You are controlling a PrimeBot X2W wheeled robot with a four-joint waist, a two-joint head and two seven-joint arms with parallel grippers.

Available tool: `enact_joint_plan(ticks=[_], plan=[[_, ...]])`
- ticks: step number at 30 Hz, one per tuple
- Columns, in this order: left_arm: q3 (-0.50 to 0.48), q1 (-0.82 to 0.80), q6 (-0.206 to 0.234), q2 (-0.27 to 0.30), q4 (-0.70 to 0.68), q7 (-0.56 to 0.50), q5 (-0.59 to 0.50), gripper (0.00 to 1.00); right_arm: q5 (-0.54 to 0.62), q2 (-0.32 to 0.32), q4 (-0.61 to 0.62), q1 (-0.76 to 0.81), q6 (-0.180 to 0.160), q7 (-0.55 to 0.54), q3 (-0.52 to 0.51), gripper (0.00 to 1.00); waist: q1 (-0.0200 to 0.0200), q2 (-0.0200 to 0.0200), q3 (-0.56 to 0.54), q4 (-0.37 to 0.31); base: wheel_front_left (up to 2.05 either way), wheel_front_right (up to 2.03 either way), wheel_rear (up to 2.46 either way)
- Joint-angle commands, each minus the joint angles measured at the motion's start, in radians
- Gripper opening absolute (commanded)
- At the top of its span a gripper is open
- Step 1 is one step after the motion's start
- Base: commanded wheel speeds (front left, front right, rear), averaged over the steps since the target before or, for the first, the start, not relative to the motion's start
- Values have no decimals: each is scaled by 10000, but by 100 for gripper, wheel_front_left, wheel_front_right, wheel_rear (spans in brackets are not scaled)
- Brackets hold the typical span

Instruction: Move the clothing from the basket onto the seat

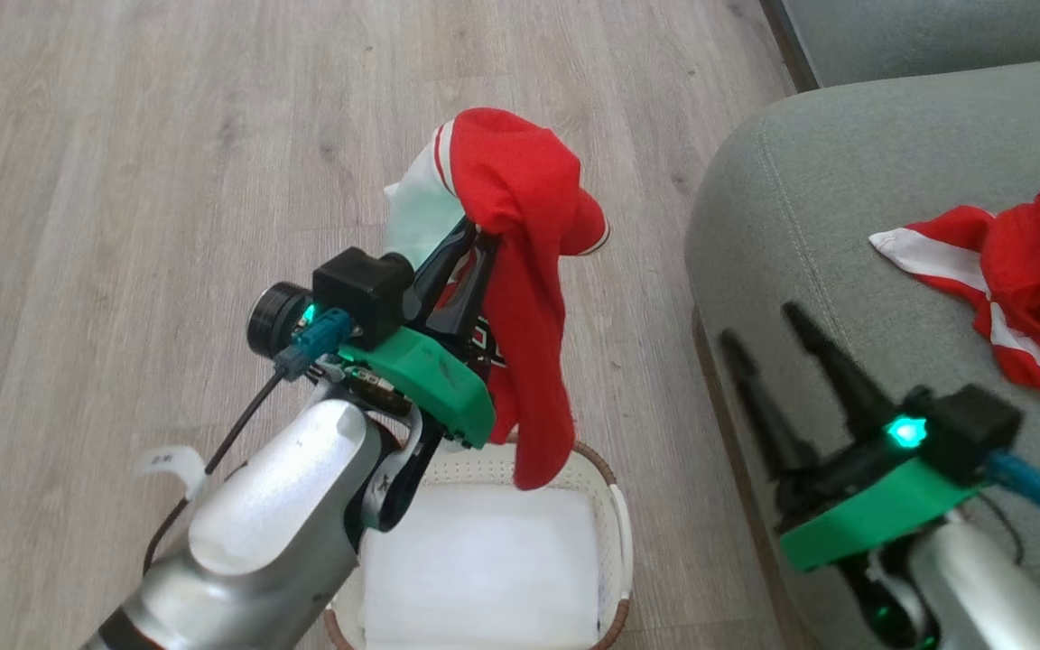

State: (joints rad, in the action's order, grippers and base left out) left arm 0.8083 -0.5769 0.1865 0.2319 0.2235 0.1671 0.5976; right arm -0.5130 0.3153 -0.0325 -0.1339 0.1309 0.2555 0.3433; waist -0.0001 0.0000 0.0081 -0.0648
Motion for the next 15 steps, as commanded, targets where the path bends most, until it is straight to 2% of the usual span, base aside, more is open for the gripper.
enact_joint_plan(ticks=[1,3,7,15], plan=[[-438,-714,60,245,-352,-28,74,0,-68,215,346,-452,-2,63,538,100,1,0,13,-1,0,0,0],[-445,-735,63,250,-343,-29,78,0,-76,237,340,-554,-2,63,781,100,1,0,18,-9,0,0,0],[-419,-803,58,247,-291,-51,81,0,-135,241,231,-1010,-2,63,1977,100,1,0,16,7,0,0,0],[-268,-865,1,96,-310,-94,131,0,-395,-170,-641,-1941,-2,63,3770,100,1,0,-2,191,0,0,0]])
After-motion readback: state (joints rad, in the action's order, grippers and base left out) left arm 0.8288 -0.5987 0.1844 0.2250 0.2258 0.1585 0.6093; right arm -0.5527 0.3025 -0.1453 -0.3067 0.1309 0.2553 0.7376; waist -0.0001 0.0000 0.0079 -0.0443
